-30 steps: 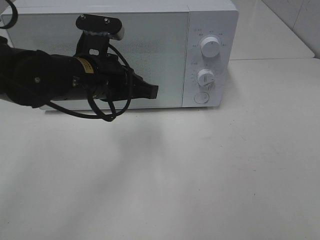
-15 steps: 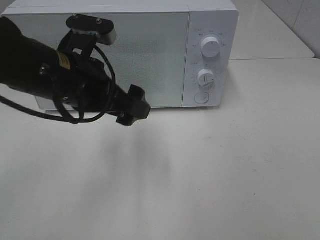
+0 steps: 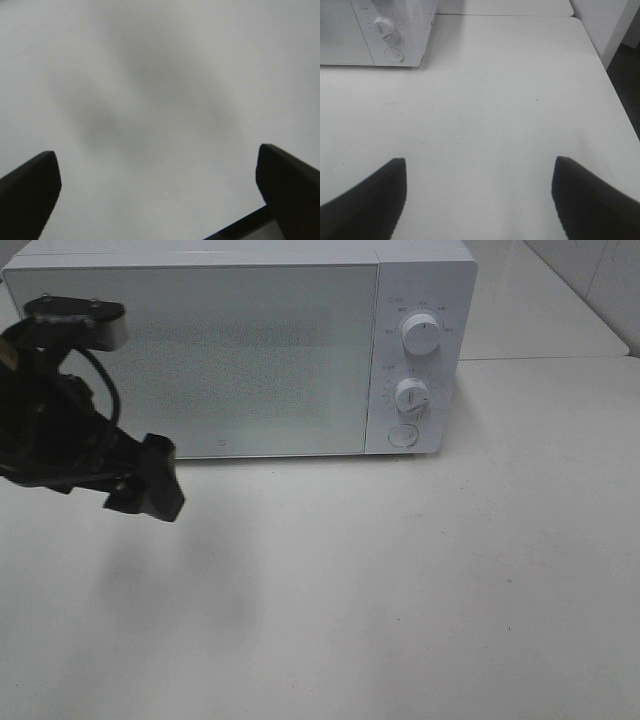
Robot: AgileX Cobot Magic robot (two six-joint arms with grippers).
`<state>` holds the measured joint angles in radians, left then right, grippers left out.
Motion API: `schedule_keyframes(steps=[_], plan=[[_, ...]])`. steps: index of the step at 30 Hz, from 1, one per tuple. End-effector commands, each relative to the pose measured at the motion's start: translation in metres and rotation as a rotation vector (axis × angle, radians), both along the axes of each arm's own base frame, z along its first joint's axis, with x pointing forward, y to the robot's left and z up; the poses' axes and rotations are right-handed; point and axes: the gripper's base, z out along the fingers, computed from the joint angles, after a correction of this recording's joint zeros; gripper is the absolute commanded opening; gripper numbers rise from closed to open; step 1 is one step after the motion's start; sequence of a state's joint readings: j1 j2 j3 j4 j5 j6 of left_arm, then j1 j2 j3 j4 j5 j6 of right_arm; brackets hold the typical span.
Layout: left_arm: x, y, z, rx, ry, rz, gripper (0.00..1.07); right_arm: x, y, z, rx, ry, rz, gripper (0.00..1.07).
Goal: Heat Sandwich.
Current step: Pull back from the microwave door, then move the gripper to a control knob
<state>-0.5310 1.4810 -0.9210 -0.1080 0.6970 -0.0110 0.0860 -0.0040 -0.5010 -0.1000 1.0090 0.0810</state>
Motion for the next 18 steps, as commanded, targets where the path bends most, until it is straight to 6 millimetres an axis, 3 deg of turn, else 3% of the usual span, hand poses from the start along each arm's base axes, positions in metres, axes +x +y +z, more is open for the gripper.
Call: schedule_keyframes(steps=[1, 2, 5, 6, 18], plan=[[0.001, 0.017, 0.003, 0.015, 0.054, 0.065, 0.99, -0.003, 0.0, 0.0, -0.002, -0.041, 0.004, 0.75], [0.003, 0.033, 0.005, 0.026, 0.081, 0.117, 0.99, -0.003, 0.0, 0.0, -0.002, -0.041, 0.004, 0.75], [0.003, 0.047, 0.009, 0.034, 0.107, 0.161, 0.99, -0.003, 0.0, 0.0, -0.002, -0.041, 0.004, 0.75], [0.002, 0.062, 0.013, 0.039, 0.125, 0.209, 0.99, -0.003, 0.0, 0.0, -0.002, -0.041, 0.004, 0.75], [-0.018, 0.13, 0.043, 0.067, 0.15, 0.435, 0.99, -0.003, 0.0, 0.0, -0.002, -0.041, 0.004, 0.75]])
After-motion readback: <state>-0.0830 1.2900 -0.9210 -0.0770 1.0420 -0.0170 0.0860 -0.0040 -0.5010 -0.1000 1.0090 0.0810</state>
